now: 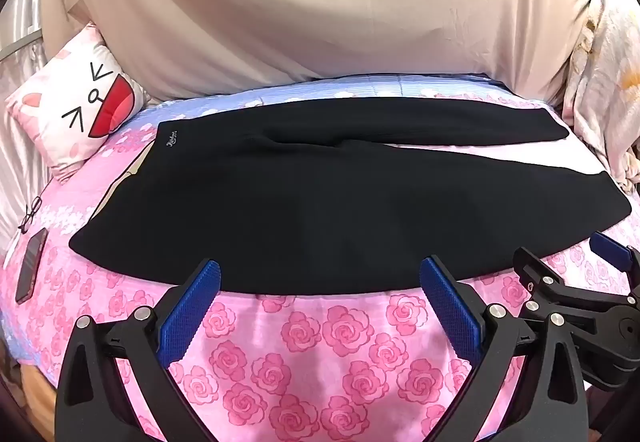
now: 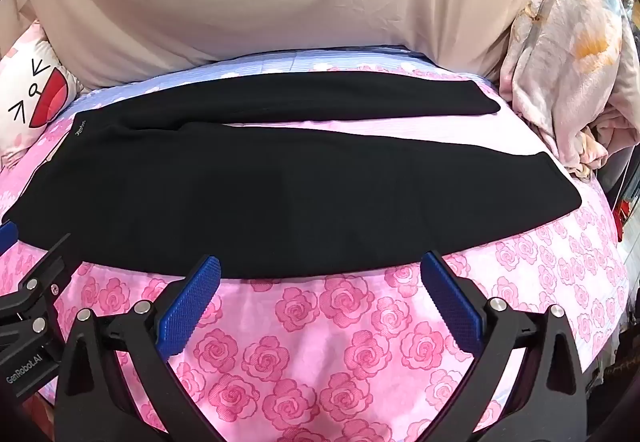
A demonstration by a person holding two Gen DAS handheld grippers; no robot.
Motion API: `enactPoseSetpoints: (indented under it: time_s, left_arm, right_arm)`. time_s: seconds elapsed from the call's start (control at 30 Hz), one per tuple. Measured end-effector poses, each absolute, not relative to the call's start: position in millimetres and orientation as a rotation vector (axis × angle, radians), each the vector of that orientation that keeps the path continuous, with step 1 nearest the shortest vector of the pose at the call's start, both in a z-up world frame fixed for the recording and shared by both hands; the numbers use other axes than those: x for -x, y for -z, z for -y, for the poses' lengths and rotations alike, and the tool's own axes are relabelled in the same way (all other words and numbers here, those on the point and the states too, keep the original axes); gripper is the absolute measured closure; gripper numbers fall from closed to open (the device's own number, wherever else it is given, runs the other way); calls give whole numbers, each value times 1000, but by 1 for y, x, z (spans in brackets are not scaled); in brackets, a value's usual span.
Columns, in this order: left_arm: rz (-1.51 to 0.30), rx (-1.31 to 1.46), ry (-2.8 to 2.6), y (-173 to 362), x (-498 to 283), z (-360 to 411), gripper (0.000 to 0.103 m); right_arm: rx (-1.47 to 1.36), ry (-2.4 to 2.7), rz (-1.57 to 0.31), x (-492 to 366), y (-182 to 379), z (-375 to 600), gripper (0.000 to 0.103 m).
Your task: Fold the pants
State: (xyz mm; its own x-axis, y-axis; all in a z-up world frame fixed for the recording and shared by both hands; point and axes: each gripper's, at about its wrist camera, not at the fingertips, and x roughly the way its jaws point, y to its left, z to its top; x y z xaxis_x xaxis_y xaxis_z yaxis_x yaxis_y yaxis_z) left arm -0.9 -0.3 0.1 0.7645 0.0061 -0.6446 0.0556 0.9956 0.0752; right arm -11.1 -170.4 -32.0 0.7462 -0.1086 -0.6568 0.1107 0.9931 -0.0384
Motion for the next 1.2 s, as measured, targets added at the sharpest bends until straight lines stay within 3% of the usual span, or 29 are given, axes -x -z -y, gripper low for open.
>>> enactPoseSetpoints:
  time_s: [1.2]
  left_arm:
    - [-721, -102, 36, 6, 0, 1, 5]
  right_arm:
    - [-8, 123, -730, 11, 34, 168, 5]
